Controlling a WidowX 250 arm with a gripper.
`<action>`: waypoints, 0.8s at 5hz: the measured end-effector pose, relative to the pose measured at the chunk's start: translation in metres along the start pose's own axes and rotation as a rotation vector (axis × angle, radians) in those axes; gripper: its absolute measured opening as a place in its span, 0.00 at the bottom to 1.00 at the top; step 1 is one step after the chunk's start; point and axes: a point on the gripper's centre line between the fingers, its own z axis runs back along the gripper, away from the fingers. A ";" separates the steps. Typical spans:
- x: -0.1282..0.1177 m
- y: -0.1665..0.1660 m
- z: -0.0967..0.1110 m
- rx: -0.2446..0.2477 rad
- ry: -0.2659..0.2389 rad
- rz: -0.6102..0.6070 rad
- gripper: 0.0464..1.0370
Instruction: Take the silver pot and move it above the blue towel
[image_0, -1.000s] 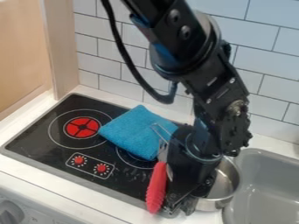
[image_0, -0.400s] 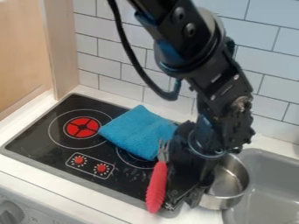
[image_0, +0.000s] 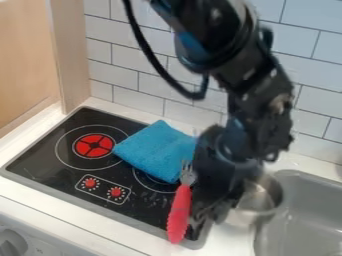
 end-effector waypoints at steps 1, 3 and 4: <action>0.006 -0.001 0.014 -0.032 -0.011 0.018 0.02; 0.034 0.001 0.053 -0.121 -0.046 0.170 0.02; 0.050 0.002 0.051 -0.107 -0.056 0.216 0.02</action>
